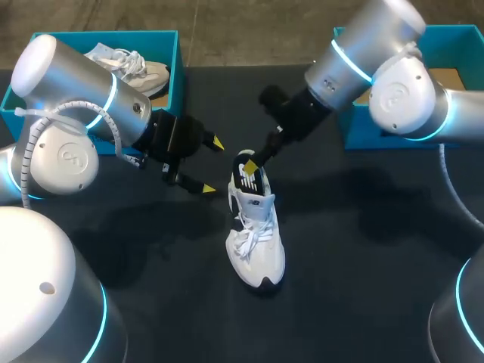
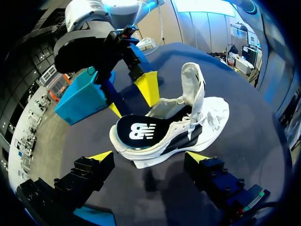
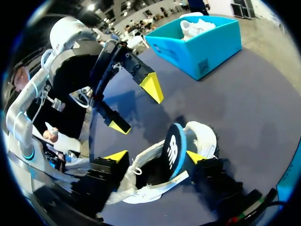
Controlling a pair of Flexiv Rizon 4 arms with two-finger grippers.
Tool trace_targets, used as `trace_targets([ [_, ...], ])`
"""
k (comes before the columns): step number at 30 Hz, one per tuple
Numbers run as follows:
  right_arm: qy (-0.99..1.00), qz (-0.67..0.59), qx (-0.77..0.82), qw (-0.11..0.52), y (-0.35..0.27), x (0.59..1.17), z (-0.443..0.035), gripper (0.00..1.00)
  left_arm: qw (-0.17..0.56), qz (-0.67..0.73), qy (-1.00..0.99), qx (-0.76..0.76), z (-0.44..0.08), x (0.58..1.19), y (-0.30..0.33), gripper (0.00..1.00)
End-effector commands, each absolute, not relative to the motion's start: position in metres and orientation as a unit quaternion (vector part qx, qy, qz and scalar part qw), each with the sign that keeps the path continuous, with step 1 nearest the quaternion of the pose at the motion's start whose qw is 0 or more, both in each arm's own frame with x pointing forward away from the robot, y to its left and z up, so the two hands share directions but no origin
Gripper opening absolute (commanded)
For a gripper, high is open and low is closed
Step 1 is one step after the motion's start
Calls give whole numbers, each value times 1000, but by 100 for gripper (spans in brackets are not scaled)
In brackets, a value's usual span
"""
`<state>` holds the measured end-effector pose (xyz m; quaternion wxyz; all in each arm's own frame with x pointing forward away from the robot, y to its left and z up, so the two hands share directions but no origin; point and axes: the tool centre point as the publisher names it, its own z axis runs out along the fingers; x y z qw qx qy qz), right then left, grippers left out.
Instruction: Take the shoe out of the shoebox, open the shoe tongue, remove and reinsert the insole, then place the shoe into the shoebox
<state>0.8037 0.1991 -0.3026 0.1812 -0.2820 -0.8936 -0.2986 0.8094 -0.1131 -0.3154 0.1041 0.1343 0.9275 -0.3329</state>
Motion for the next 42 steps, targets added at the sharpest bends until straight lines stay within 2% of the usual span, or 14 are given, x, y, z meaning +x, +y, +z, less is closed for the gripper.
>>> trace_targets([
  [1,-886,-309,-306,160,192,795,-300,36,104,-331,928,135,-312,810,-113,100],
  [3,-882,-313,-319,150,186,796,-299,29,101,-334,927,139,-308,810,-111,100],
  [4,-880,-314,-324,146,185,796,-298,22,100,-334,927,139,-305,811,-110,100],
  [6,-878,-314,-333,141,182,796,-298,19,99,-336,925,146,-301,812,-107,100],
  [8,-875,-314,-342,136,179,797,-297,7,103,-336,924,149,-296,815,-104,100],
  [10,-873,-312,-353,127,176,796,-295,0,107,-336,924,152,-290,817,-99,100],
  [18,-868,-287,-400,57,175,789,-285,0,98,-329,924,167,-280,819,-81,100],
  [35,-868,-287,-400,57,175,789,-285,0,109,-305,932,162,-230,841,-41,100],
  [42,-827,-228,-515,-7,182,795,-306,0,122,-295,934,159,-220,848,-27,100],
])
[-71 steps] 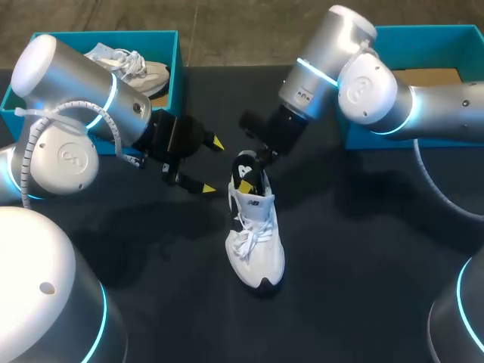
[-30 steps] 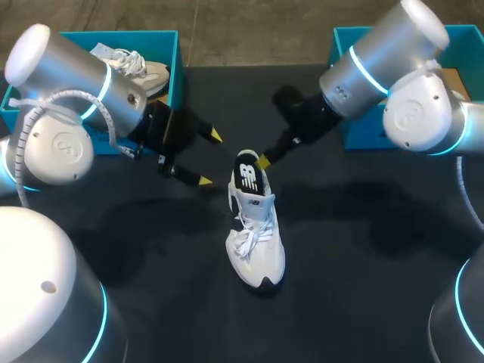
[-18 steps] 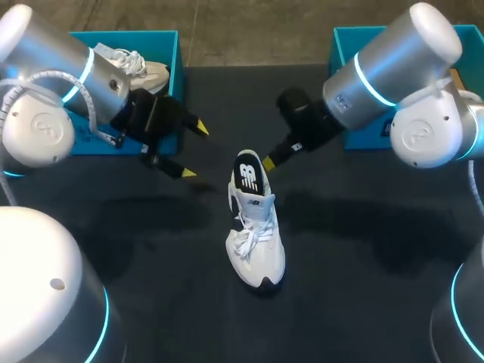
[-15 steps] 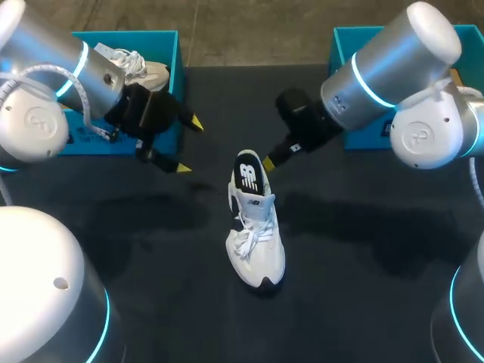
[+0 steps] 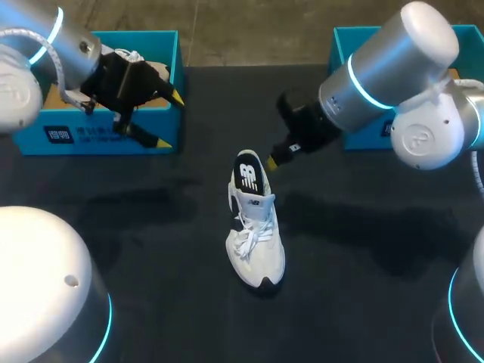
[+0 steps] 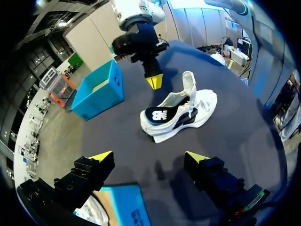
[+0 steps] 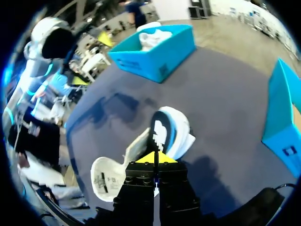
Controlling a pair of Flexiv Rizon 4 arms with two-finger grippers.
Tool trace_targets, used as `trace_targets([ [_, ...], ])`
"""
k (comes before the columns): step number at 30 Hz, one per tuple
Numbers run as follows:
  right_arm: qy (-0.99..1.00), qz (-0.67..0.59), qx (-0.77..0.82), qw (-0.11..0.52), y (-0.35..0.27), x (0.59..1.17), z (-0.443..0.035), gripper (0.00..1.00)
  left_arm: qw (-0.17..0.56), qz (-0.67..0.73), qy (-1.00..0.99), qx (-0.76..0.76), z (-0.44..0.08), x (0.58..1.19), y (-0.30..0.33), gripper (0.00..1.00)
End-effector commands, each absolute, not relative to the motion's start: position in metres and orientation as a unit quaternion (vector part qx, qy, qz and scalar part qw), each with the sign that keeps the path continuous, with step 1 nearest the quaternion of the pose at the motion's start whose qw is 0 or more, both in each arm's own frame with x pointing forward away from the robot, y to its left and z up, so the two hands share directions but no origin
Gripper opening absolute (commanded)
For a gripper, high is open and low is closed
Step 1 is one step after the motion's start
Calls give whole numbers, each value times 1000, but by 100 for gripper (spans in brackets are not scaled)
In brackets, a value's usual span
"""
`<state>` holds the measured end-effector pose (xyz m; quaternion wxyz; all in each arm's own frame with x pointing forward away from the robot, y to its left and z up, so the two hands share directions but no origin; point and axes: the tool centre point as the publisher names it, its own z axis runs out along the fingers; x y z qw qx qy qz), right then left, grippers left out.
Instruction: Take the shoe out of the shoebox, open the shoe tongue, remove and reinsert the insole, then place the shoe into the shoebox
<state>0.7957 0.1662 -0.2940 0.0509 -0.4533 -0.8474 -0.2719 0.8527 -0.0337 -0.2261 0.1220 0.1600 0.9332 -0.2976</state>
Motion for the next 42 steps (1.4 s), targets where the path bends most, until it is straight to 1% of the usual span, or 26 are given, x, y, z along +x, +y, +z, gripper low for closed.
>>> trace_targets([
  [1,-823,-219,-524,-21,183,796,-308,0,120,-295,935,158,-219,847,-27,100],
  [5,-797,-196,-568,-59,193,796,-314,0,112,-301,934,154,-217,844,-26,100],
  [11,-769,-191,-603,-89,197,791,-314,0,86,-297,939,148,-220,841,-20,100],
  [15,-770,-163,-610,-88,204,788,-312,0,75,-294,942,145,-220,840,-16,100],
  [19,-786,-145,-597,-67,212,784,-317,0,82,-293,942,141,-214,843,-13,100],
  [33,-786,-145,-597,-67,212,784,-317,0,102,-282,946,119,-212,854,-1,100],
  [42,-770,-120,-623,-65,227,791,-334,0,102,-282,946,119,-212,854,-1,100],
])
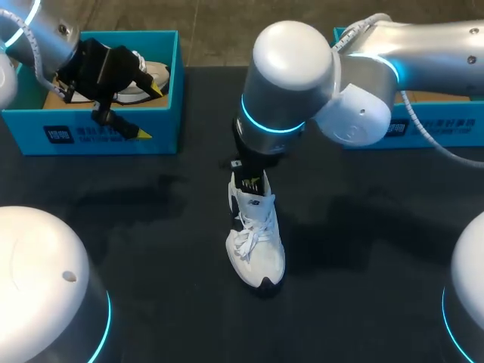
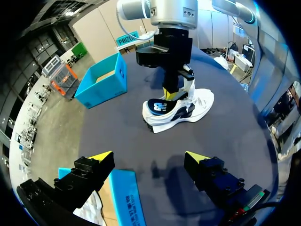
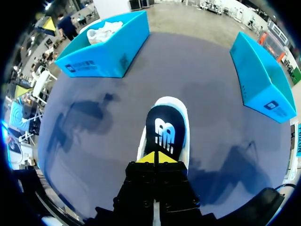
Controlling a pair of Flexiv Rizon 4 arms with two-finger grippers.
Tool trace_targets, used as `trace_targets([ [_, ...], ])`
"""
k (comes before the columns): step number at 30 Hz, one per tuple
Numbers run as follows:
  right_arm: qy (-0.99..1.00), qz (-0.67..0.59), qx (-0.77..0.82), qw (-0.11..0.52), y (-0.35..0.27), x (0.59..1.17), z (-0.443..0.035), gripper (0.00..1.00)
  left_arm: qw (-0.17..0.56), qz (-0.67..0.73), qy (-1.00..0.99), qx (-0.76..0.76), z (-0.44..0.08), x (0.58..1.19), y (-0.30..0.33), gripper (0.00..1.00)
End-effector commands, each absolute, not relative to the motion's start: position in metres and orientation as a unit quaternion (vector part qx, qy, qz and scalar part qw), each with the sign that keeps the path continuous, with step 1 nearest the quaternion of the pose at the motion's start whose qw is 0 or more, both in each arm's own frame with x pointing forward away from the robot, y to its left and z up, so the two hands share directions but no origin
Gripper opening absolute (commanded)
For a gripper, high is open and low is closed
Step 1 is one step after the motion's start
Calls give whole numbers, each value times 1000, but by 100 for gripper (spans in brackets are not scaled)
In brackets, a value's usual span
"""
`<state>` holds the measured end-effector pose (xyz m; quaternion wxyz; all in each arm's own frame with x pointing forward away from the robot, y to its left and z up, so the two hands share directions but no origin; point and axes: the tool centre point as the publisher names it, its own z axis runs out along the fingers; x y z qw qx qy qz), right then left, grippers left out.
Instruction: Take the shoe out of the shoebox, open the shoe tongue, remove and reinsert the insole, then place the shoe into the shoebox
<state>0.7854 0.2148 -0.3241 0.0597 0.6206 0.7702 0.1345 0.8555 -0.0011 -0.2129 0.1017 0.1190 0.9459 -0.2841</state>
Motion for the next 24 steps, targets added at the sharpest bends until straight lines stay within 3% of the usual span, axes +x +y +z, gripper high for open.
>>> trace_targets([
  [1,770,119,624,65,227,792,-336,0,102,-282,946,119,-212,854,-1,100],
  [24,749,66,657,51,211,796,-390,0,102,-282,946,119,-212,854,-1,100],
])
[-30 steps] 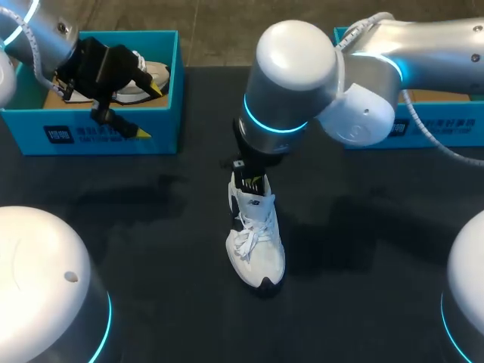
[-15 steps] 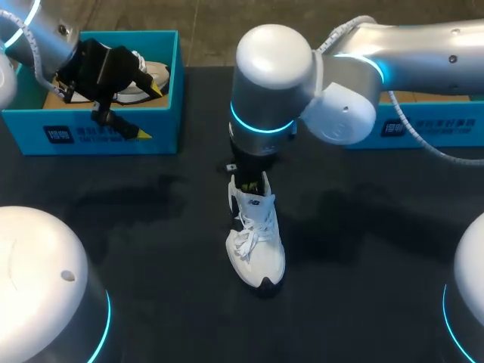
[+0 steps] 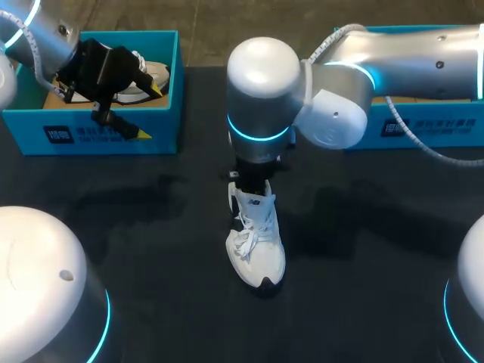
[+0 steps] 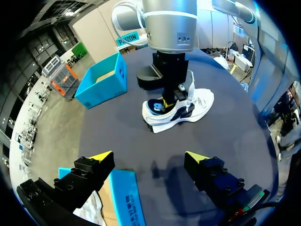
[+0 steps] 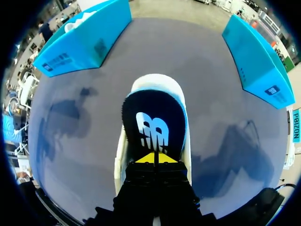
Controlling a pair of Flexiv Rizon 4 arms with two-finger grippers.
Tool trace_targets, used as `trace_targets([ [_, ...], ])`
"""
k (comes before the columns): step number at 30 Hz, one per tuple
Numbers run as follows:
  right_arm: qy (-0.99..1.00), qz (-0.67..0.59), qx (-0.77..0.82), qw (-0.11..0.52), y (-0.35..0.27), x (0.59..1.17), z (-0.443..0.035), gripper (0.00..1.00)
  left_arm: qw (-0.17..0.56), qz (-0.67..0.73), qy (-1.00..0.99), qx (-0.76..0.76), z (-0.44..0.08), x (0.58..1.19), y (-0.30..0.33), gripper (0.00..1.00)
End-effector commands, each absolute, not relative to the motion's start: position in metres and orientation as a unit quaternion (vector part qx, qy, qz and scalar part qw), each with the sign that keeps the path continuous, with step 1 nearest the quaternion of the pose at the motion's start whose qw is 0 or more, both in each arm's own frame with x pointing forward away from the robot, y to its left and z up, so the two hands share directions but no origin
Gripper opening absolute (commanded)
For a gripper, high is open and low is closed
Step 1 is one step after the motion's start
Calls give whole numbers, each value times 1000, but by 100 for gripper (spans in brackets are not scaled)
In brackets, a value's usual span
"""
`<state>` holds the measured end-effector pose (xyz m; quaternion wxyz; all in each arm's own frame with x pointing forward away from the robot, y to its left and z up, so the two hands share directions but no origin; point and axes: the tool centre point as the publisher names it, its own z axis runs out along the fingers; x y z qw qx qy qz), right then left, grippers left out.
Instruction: Take the shoe out of the shoebox, open the shoe tongue, remove and reinsert the insole, then place the shoe into the shoebox
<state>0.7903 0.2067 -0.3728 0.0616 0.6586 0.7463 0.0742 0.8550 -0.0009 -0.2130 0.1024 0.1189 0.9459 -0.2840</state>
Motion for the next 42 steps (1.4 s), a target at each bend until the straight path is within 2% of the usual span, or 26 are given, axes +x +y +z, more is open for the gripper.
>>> trace_targets([
  [1,749,69,657,49,212,796,-393,0,102,-282,946,119,-212,854,-1,100],
  [7,750,66,657,47,211,793,-392,0,102,-282,946,119,-212,854,-1,100],
  [12,750,72,650,95,213,790,-358,0,102,-282,946,119,-212,854,-1,100],
  [16,747,81,649,119,211,794,-352,0,102,-282,946,119,-212,854,-1,100],
  [24,735,113,652,151,211,818,-363,0,102,-282,946,119,-212,854,-1,100],
  [33,735,120,650,151,214,834,-394,0,102,-282,946,119,-212,854,-1,100],
  [42,744,96,650,123,213,834,-421,0,102,-282,946,119,-212,854,-1,100],
])
